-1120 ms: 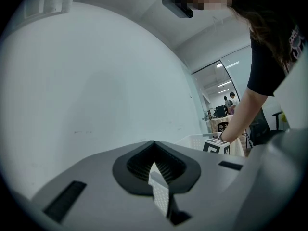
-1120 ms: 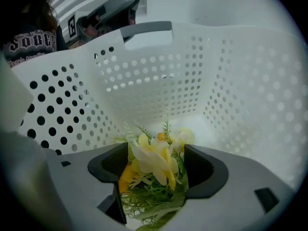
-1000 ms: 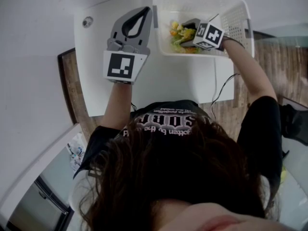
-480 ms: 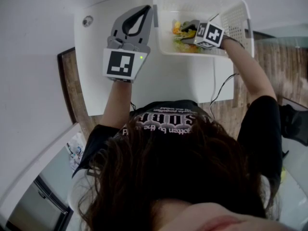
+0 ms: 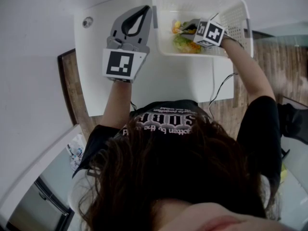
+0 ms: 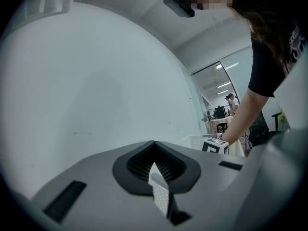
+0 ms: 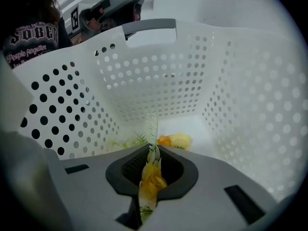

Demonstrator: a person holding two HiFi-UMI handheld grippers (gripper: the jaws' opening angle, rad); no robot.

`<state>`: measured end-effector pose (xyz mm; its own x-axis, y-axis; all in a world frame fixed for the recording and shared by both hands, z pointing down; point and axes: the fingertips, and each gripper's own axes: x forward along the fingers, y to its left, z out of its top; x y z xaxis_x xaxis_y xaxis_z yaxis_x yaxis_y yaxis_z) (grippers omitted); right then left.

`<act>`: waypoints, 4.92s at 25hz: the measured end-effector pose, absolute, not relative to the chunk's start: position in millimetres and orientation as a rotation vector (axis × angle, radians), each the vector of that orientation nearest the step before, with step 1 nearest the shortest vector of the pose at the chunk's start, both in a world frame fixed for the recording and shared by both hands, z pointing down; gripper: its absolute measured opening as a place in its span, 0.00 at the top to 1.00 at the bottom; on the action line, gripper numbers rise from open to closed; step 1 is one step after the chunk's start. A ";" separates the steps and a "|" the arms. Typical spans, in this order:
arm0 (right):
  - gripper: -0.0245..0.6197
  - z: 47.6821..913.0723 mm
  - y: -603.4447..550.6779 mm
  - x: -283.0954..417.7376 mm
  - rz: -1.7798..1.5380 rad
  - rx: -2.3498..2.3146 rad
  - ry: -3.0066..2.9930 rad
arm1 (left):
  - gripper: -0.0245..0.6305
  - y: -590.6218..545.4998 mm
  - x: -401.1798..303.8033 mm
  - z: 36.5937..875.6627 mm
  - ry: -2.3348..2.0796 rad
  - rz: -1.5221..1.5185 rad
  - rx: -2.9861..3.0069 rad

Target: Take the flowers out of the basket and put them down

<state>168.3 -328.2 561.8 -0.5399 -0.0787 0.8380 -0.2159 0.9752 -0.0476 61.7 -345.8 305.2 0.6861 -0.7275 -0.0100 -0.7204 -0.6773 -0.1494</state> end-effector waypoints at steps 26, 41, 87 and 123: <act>0.90 452.3 -359.4 166.9 0.010 0.499 -2.315 | 0.96 -332.8 63.6 290.3 1.160 -0.045 -2.736; 0.90 393.1 -364.2 175.9 -0.113 0.593 -2.351 | 0.96 -325.8 59.5 280.6 1.185 -0.032 -2.713; 0.90 267.8 -299.4 124.5 -0.410 0.554 -2.456 | 0.96 -232.8 28.6 262.0 1.325 -0.066 -2.561; 0.90 247.2 -262.3 17.4 -0.535 0.296 -2.537 | 0.96 -193.8 -67.2 248.4 1.582 -0.004 -2.418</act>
<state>17.4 -262.3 247.2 -0.8381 -0.3094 0.4493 -0.1015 0.8977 0.4288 -67.2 -193.8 248.4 0.4098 -0.9023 -0.1340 -0.9015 -0.3783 -0.2102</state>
